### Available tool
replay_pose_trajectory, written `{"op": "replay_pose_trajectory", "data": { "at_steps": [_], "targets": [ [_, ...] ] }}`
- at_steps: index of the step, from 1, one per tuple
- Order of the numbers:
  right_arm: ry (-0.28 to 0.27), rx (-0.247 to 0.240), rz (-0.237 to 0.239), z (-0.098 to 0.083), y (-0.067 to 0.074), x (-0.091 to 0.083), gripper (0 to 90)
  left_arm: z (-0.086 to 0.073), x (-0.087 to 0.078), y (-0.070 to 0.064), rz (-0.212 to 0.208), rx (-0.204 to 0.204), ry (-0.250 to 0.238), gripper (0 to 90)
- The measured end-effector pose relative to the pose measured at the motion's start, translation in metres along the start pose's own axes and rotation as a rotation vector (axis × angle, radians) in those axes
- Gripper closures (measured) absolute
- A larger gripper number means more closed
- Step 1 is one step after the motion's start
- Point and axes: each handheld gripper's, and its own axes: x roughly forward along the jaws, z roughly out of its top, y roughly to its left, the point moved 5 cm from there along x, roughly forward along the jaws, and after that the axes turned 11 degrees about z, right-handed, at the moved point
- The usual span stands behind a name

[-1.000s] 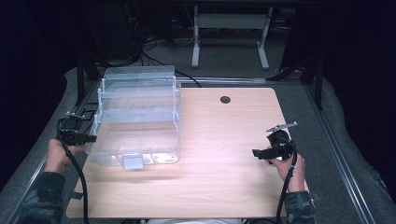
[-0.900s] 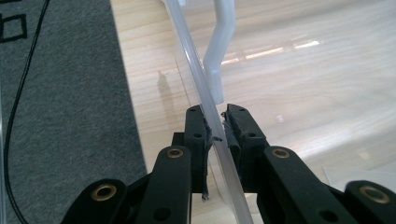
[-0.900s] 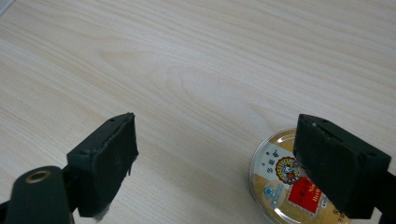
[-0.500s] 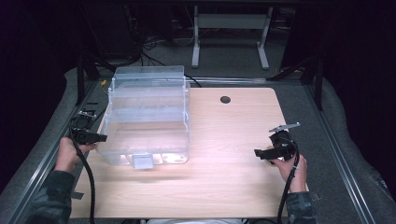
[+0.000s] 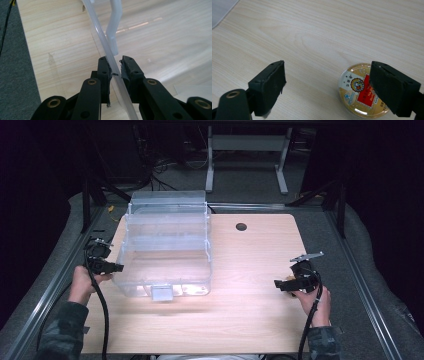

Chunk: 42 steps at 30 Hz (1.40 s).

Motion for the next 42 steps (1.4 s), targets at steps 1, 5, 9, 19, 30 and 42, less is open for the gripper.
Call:
{"op": "replay_pose_trajectory", "data": {
  "at_steps": [1,5,9,19,30,42],
  "targets": [
    [-0.008,0.001,-0.001,0.0,0.0,0.0,13.3,0.001,0.0,-0.002,-0.002,0.001,0.002,76.9],
    [-0.007,0.004,-0.005,0.0,-0.001,0.0,13.3,0.004,0.001,-0.011,-0.007,0.012,0.001,76.8],
    [-0.01,0.006,-0.009,-0.001,-0.003,-0.001,13.3,0.007,0.002,-0.022,-0.014,0.028,0.004,76.3],
    [-0.007,0.021,-0.018,-0.004,-0.009,-0.006,13.2,0.02,0.005,-0.054,-0.024,0.084,0.016,74.8],
    [-0.01,0.036,-0.018,-0.009,-0.015,-0.007,13.2,0.032,0.009,-0.083,-0.044,0.09,0.023,74.3],
    [-0.013,0.072,-0.061,-0.015,-0.034,-0.01,13.2,0.045,0.013,-0.121,-0.067,0.11,0.041,72.0]
  ]
}}
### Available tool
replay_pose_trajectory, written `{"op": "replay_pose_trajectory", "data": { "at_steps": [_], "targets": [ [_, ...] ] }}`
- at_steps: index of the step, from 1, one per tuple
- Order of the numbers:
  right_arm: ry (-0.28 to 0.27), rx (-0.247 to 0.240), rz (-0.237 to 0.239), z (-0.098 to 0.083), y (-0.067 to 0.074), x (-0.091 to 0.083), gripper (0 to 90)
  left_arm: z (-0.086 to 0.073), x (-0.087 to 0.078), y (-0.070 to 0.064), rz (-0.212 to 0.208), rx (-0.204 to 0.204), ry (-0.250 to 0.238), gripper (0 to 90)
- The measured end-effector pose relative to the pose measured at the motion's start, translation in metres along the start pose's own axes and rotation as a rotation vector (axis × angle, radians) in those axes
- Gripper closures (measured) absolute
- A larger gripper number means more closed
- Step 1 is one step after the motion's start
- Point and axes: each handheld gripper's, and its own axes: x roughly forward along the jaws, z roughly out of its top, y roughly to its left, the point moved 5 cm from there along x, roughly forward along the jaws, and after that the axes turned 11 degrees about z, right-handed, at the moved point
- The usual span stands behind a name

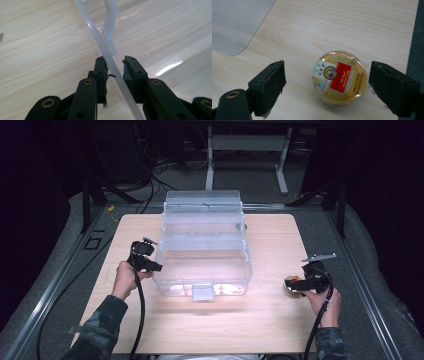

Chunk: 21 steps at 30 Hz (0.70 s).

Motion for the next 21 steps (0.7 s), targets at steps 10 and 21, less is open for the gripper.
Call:
{"op": "replay_pose_trajectory", "data": {
  "at_steps": [10,21],
  "targets": [
    [0.006,0.023,0.002,-0.004,-0.012,0.003,13.0,0.012,0.004,-0.022,-0.007,0.039,0.003,71.2],
    [0.036,0.021,0.002,-0.001,-0.017,0.008,12.2,0.021,0.007,-0.039,-0.023,0.064,0.009,70.2]
  ]
}}
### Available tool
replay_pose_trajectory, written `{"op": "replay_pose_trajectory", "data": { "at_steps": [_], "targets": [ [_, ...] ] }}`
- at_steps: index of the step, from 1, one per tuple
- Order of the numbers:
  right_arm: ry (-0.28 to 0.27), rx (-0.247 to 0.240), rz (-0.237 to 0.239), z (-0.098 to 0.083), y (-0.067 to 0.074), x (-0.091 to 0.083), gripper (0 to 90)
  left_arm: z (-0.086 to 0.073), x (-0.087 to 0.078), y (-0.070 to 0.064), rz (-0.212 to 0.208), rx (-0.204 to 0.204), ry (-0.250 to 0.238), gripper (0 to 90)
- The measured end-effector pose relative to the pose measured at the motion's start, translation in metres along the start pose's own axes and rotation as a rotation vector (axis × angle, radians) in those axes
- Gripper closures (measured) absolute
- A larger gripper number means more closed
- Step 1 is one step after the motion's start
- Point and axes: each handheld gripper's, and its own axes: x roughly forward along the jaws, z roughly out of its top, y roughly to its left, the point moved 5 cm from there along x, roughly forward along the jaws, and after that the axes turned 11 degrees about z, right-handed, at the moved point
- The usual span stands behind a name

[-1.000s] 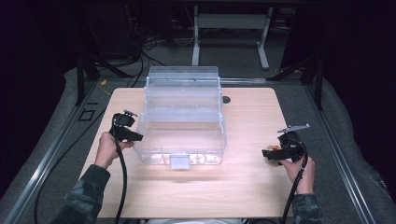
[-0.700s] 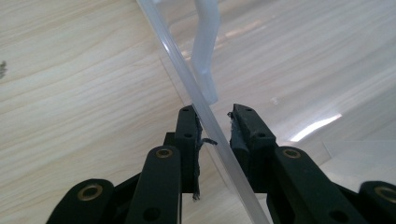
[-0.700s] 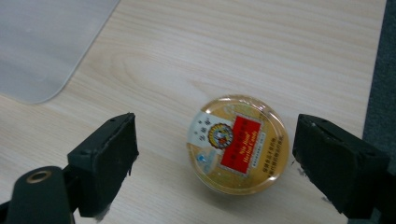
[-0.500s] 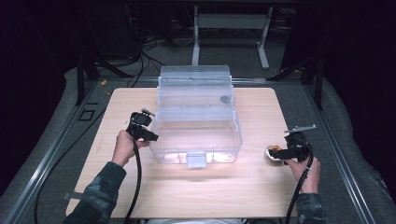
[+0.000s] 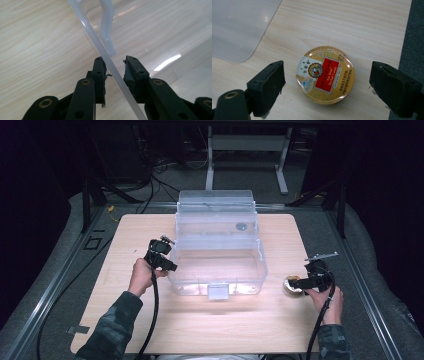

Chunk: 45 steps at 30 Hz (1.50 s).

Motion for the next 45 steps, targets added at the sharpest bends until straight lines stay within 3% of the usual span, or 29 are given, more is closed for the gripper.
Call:
{"op": "replay_pose_trajectory", "data": {
  "at_steps": [1,2,6,11,18,22,25,26,27,28,31,39,43,45],
  "targets": [
    [0.013,-0.002,0.034,0.0,0.001,0.002,11.9,0.001,0.0,-0.001,-0.003,0.002,-0.002,70.1],
    [0.014,-0.005,-0.004,0.0,0.0,0.004,11.1,0.001,0.001,-0.003,-0.007,0.001,-0.003,70.0],
    [0.037,-0.015,0.007,0.0,-0.001,0.011,11.7,0.005,0.002,-0.01,-0.015,0.013,0.003,69.4],
    [0.073,0.005,-0.026,-0.001,-0.007,0.014,8.3,0.008,0.003,-0.017,-0.029,0.025,0.002,68.4],
    [0.092,0.01,-0.029,0.0,-0.009,0.02,6.3,0.007,0.003,-0.017,-0.034,0.026,-0.001,68.2],
    [0.113,0.009,-0.026,0.0,-0.008,0.025,5.7,0.007,0.004,-0.016,-0.063,0.042,-0.003,65.5],
    [0.124,0.012,-0.021,0.001,-0.007,0.029,4.4,0.006,-0.001,-0.013,-0.073,0.041,-0.024,47.1],
    [0.124,0.012,-0.021,0.001,-0.007,0.029,4.4,0.006,-0.004,-0.012,-0.066,0.047,-0.031,47.1],
    [0.13,0.017,-0.026,0.001,-0.007,0.031,4.5,0.005,-0.007,-0.011,-0.066,0.046,-0.042,39.2],
    [0.13,0.017,-0.026,0.001,-0.007,0.031,4.5,0.005,-0.011,-0.01,-0.077,0.053,-0.047,39.2],
    [0.14,0.021,-0.029,0.001,-0.007,0.031,5.6,0.002,-0.027,-0.004,-0.101,0.058,-0.083,25.6],
    [0.152,0.01,-0.017,0.0,-0.007,0.033,12.3,-0.005,-0.045,0.009,-0.138,0.048,-0.11,16.2],
    [0.158,0.008,-0.015,0.0,-0.007,0.034,13.0,-0.012,-0.053,0.014,-0.099,0.072,-0.115,14.5],
    [0.16,0.008,-0.014,0.0,-0.007,0.035,13.3,-0.015,-0.055,0.017,-0.101,0.071,-0.12,14.3]
  ]
}}
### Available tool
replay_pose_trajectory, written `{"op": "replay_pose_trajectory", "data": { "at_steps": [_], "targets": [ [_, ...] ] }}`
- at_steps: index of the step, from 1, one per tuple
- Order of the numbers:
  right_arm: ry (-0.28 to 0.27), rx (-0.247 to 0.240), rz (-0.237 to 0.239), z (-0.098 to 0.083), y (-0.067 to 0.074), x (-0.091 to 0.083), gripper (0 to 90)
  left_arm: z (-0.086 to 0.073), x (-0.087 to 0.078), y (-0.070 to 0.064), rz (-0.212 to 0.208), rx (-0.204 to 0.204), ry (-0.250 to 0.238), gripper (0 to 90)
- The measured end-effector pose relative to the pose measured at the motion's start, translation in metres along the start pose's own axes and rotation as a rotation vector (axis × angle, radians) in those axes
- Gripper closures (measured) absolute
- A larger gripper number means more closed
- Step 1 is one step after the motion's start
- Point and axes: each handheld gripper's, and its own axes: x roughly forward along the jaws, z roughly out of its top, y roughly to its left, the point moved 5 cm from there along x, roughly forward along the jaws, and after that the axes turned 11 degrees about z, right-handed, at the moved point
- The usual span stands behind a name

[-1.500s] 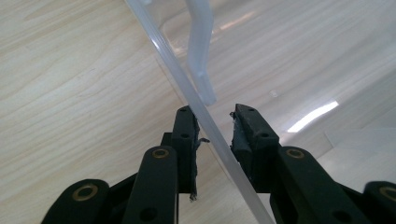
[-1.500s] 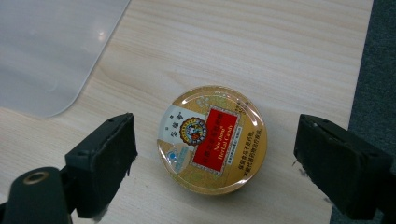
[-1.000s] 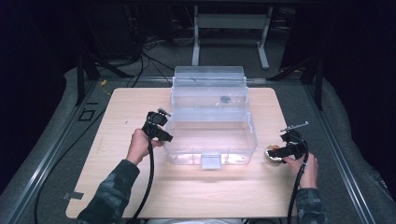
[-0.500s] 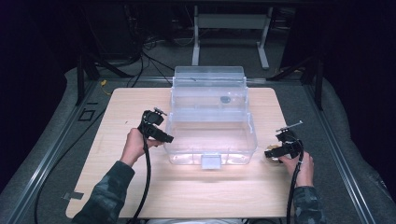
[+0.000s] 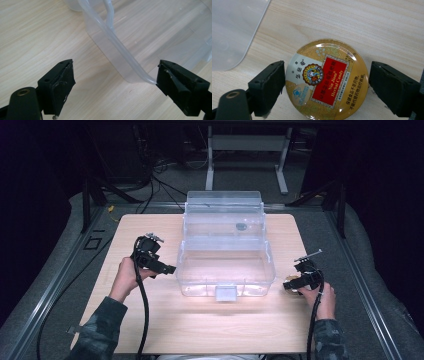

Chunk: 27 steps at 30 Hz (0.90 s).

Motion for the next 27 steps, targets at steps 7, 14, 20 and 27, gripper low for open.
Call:
{"op": "replay_pose_trajectory", "data": {
  "at_steps": [7,14,20,27],
  "targets": [
    [0.019,0.003,0.009,-0.001,0.001,0.003,16.7,-0.012,-0.009,0.014,0.018,-0.006,-0.015,14.6],
    [0.027,0.002,0.007,-0.001,0.001,0.004,19.2,-0.028,-0.008,0.026,0.031,-0.024,-0.004,14.0],
    [0.031,0.011,0.01,-0.002,0.0,0.004,19.8,-0.044,0.001,0.03,0.045,-0.006,0.036,11.5],
    [-0.001,0.007,0.015,-0.003,-0.001,0.004,20.1,-0.055,0.006,0.037,0.044,-0.027,0.044,11.1]
  ]
}}
